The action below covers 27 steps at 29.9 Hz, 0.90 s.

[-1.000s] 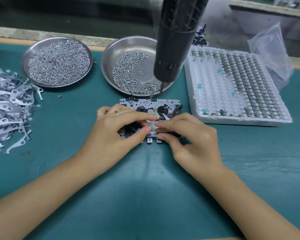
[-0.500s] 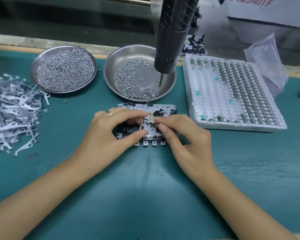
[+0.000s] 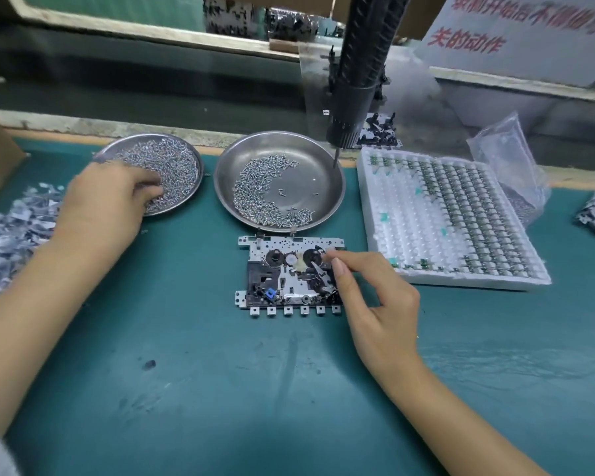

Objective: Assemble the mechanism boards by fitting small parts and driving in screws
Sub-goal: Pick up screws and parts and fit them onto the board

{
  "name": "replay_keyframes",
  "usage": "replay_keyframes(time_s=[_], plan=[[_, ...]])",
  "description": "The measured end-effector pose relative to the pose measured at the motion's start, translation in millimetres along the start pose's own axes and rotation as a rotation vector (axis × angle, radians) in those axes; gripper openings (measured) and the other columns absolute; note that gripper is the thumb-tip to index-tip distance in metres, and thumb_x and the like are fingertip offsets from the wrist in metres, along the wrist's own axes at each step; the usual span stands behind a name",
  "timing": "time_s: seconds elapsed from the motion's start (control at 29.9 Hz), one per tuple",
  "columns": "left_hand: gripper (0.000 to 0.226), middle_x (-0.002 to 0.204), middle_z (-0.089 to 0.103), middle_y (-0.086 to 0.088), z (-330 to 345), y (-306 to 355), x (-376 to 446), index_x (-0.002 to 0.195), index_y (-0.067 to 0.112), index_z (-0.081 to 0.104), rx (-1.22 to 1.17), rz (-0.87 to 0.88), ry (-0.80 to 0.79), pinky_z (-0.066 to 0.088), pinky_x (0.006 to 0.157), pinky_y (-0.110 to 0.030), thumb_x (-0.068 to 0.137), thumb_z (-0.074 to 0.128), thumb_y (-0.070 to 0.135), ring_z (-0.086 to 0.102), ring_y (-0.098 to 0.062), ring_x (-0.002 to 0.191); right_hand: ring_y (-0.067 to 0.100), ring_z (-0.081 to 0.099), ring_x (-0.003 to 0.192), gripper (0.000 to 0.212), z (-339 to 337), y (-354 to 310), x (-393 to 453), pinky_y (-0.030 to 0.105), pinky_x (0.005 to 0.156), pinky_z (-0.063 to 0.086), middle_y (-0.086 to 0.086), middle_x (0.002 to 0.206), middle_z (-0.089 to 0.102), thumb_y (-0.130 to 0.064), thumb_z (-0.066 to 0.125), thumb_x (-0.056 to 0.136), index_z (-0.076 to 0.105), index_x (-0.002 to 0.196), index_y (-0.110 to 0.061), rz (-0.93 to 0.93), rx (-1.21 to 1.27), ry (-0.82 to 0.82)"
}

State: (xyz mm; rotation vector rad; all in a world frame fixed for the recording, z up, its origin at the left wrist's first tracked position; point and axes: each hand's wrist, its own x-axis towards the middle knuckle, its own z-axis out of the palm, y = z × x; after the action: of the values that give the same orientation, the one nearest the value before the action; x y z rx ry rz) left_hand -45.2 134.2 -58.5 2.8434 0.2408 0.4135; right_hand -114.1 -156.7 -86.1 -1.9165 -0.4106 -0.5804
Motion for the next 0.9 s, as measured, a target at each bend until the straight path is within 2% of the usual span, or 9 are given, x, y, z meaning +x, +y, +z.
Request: replay_keyframes(time_s=[0.1, 0.17, 0.3, 0.43, 0.53, 0.7, 0.8, 0.9], plan=[[0.013, 0.091, 0.070, -0.021, -1.2, 2.5, -3.8, 0.094, 0.009, 0.074, -0.014, -0.004, 0.112, 0.047, 0.082, -0.045, 0.084, 0.070, 0.016, 0.063, -0.040, 0.088, 0.017, 0.064, 0.081, 0.018, 0.6, 0.1, 0.3, 0.029, 0.073, 0.050, -0.005, 0.086, 0.069, -0.018, 0.056, 0.091, 0.071, 0.096, -0.010, 0.002, -0.001, -0.007], [0.009, 0.087, 0.071, -0.018, -0.4, 2.7, -4.9, 0.090, 0.012, 0.073, 0.002, 0.004, 0.159, 0.045, 0.082, -0.043, 0.084, 0.070, 0.017, 0.064, -0.038, 0.086, 0.017, 0.064, 0.080, 0.020, 0.9, 1.0, -0.1, 0.032, 0.072, 0.050, -0.006, 0.085, 0.069, -0.020, 0.055, 0.091, 0.072, 0.094, -0.010, 0.007, -0.005, -0.013], [0.011, 0.097, 0.067, -0.017, 0.7, 2.0, -5.5, 0.091, 0.012, 0.069, -0.041, 0.007, 0.226, 0.036, 0.085, -0.043, 0.089, 0.063, 0.022, 0.059, -0.038, 0.094, 0.018, 0.064, 0.079, 0.018, -0.1, 0.8, -0.1, 0.033, 0.071, 0.050, -0.004, 0.083, 0.069, -0.017, 0.056, 0.091, 0.072, 0.092, -0.008, -0.022, -0.027, -0.008], [0.011, 0.097, 0.067, -0.017, 2.7, 2.6, -11.5, 0.097, 0.007, 0.066, -0.186, 0.030, 0.277, 0.044, 0.086, -0.045, 0.092, 0.058, 0.013, 0.061, -0.037, 0.090, 0.015, 0.063, 0.080, 0.013, 11.9, -10.1, 20.8, 0.025, 0.075, 0.050, 0.002, 0.087, 0.070, -0.006, 0.061, 0.090, 0.071, 0.096, -0.002, -0.183, -0.112, -0.093], [0.013, 0.098, 0.069, -0.016, 5.6, 4.4, -15.1, 0.100, 0.005, 0.066, -0.272, 0.024, 0.280, 0.044, 0.085, -0.039, 0.091, 0.058, 0.009, 0.063, -0.034, 0.090, 0.010, 0.062, 0.085, 0.019, 31.3, -17.7, 57.5, 0.023, 0.078, 0.049, 0.004, 0.095, 0.071, -0.003, 0.059, 0.089, 0.070, 0.105, -0.004, -0.098, -0.165, -0.241], [0.012, 0.095, 0.069, -0.016, 5.5, 0.7, -17.5, 0.100, 0.004, 0.066, -0.297, 0.038, 0.301, 0.045, 0.083, -0.041, 0.091, 0.059, 0.009, 0.064, -0.036, 0.086, 0.025, 0.062, 0.101, 0.031, 58.0, -5.1, 92.5, 0.027, 0.087, 0.043, 0.012, 0.112, 0.067, 0.003, 0.051, 0.091, 0.065, 0.117, -0.005, -0.001, -0.433, -0.399], [0.012, 0.093, 0.069, -0.020, 6.7, -3.0, -16.4, 0.099, 0.003, 0.066, -0.227, 0.046, 0.305, 0.043, 0.081, -0.042, 0.091, 0.059, 0.008, 0.061, -0.040, 0.084, 0.023, 0.062, 0.098, 0.029, 65.7, 1.8, 99.1, 0.034, 0.082, 0.048, 0.009, 0.107, 0.069, -0.001, 0.052, 0.091, 0.065, 0.116, -0.007, 0.018, -0.504, -0.418], [0.016, 0.090, 0.069, -0.022, 9.3, -7.6, -13.7, 0.101, 0.002, 0.065, -0.207, 0.032, 0.262, 0.046, 0.083, -0.047, 0.093, 0.056, 0.013, 0.059, -0.043, 0.085, 0.026, 0.061, 0.095, 0.022, 70.8, 5.5, 107.5, 0.035, 0.080, 0.046, 0.011, 0.099, 0.069, -0.003, 0.054, 0.090, 0.067, 0.108, -0.002, 0.046, -0.517, -0.475]])
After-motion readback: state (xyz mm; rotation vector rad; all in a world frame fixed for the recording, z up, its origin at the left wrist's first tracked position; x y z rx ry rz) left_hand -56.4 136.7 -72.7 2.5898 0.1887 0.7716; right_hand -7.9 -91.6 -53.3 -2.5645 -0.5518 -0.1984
